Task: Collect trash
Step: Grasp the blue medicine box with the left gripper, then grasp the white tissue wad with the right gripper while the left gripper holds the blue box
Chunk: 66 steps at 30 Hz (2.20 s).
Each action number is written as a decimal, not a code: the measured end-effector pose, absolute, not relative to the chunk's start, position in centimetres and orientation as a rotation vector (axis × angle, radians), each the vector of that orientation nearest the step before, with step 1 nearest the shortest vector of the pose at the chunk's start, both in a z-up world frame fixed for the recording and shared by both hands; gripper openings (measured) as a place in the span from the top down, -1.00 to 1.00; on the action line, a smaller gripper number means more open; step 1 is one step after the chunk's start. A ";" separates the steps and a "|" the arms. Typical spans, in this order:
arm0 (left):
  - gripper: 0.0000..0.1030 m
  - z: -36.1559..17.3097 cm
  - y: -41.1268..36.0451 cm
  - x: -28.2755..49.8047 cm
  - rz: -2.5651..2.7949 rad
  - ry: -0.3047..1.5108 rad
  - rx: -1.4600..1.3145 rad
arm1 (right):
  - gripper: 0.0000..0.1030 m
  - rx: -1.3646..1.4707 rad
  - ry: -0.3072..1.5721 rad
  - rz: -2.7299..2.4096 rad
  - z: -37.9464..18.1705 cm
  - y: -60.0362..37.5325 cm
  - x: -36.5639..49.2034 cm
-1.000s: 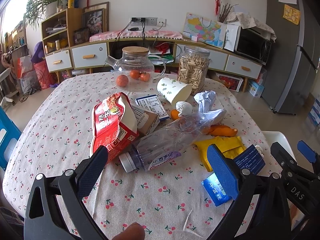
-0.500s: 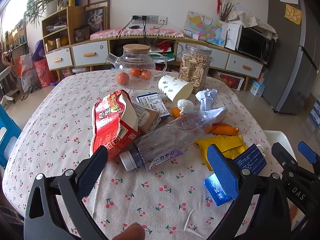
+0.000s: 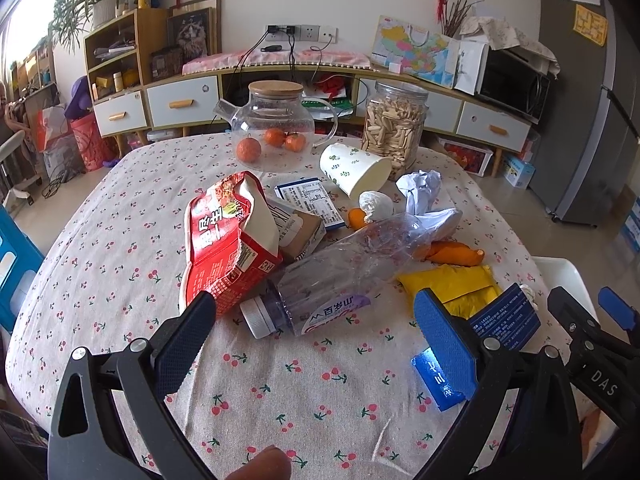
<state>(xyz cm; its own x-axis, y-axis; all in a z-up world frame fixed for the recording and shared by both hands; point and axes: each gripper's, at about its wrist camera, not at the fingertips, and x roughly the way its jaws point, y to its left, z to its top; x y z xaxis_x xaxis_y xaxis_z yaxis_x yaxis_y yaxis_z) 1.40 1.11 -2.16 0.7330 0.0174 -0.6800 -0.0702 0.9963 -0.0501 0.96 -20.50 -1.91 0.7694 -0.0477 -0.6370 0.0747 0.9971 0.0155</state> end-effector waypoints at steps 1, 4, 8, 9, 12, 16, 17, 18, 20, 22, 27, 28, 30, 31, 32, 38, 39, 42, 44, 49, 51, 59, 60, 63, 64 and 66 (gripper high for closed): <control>-0.87 -2.3 1.1 1.5 0.046 0.752 -0.073 | -0.87 0.044 0.695 -0.080 -1.9 -20.9 1.1; -0.87 -2.7 0.8 1.8 0.023 0.780 -0.069 | -0.87 0.080 0.712 -0.109 -1.8 -22.1 1.3; -0.87 -3.5 -0.3 2.4 -0.025 0.821 -0.046 | -0.87 0.162 0.749 -0.144 -1.7 -24.3 1.4; -0.87 -3.7 -0.6 2.6 -0.045 0.837 -0.041 | -0.87 0.178 0.754 -0.153 -1.7 -24.8 1.4; -0.87 -4.0 -2.7 3.3 -0.141 0.879 0.006 | -0.87 0.213 0.753 -0.187 -1.5 -26.2 1.4; -0.87 -4.5 -6.1 4.6 -0.298 0.953 0.079 | -0.87 0.241 0.730 -0.241 -0.9 -28.3 1.1; -0.87 -4.7 -7.0 5.0 -0.331 0.968 0.102 | -0.87 0.248 0.724 -0.256 -0.7 -28.8 1.0; -0.87 -5.0 -8.0 5.3 -0.367 0.982 0.133 | -0.87 0.253 0.721 -0.271 -0.6 -29.4 1.0; -0.87 -5.5 -9.9 5.9 -0.432 1.012 0.191 | -0.87 0.268 0.719 -0.300 -0.6 -30.5 0.9; -0.87 -6.0 -11.5 6.4 -0.483 1.035 0.245 | -0.87 0.288 0.726 -0.325 -0.6 -31.6 0.8; -0.87 -7.1 -14.2 7.4 -0.535 1.066 0.357 | -0.87 0.326 0.749 -0.356 -1.1 -33.2 0.8; -0.87 -7.3 -14.5 7.4 -0.533 1.066 0.377 | -0.87 0.327 0.752 -0.356 -1.2 -33.3 0.8; -0.87 -7.7 -15.1 7.4 -0.530 1.064 0.406 | -0.87 0.321 0.756 -0.355 -1.2 -33.1 0.9; -0.86 -7.9 -15.3 7.4 -0.527 1.067 0.416 | -0.87 0.316 0.756 -0.354 -1.2 -33.1 1.0; -0.85 -8.0 -15.4 7.4 -0.525 1.068 0.427 | -0.87 0.309 0.756 -0.352 -1.2 -32.9 1.0; -0.42 -8.2 -15.8 6.7 -0.535 1.062 0.459 | -0.87 0.300 0.775 -0.341 -1.4 -32.5 1.1; -0.28 -8.1 -15.8 6.5 -0.537 1.064 0.457 | -0.87 0.298 0.776 -0.342 -1.4 -32.5 1.1; -0.08 -8.1 -15.8 6.2 -0.531 1.071 0.455 | -0.87 0.300 0.779 -0.342 -1.4 -32.5 1.1; -0.08 -8.0 -15.5 6.0 -0.527 1.069 0.446 | -0.87 0.297 0.783 -0.339 -1.5 -32.4 1.2; -0.07 -8.0 -13.8 5.2 -0.493 1.088 0.359 | -0.87 0.269 0.813 -0.325 -2.0 -31.7 1.6; -0.07 -8.0 -12.8 4.8 -0.472 1.096 0.326 | -0.87 0.259 0.837 -0.313 -2.4 -31.3 2.0; -0.07 -7.9 -8.9 4.0 -0.334 1.137 0.197 | -0.87 0.206 0.895 -0.251 -3.6 -28.8 3.2; -0.07 -7.9 -8.3 3.9 -0.316 1.137 0.181 | -0.87 0.195 0.898 -0.250 -3.8 -28.5 3.3; -0.07 -7.9 -6.6 3.5 -0.272 1.131 0.138 | -0.87 0.190 0.922 -0.233 -4.4 -28.1 3.7; -0.07 -7.9 -6.2 3.4 -0.265 1.131 0.126 | -0.87 0.198 0.935 -0.223 -4.7 -28.1 3.9; -0.07 -7.9 -5.5 3.0 -0.255 1.127 0.116 | -0.87 0.205 0.963 -0.197 -5.2 -27.8 4.3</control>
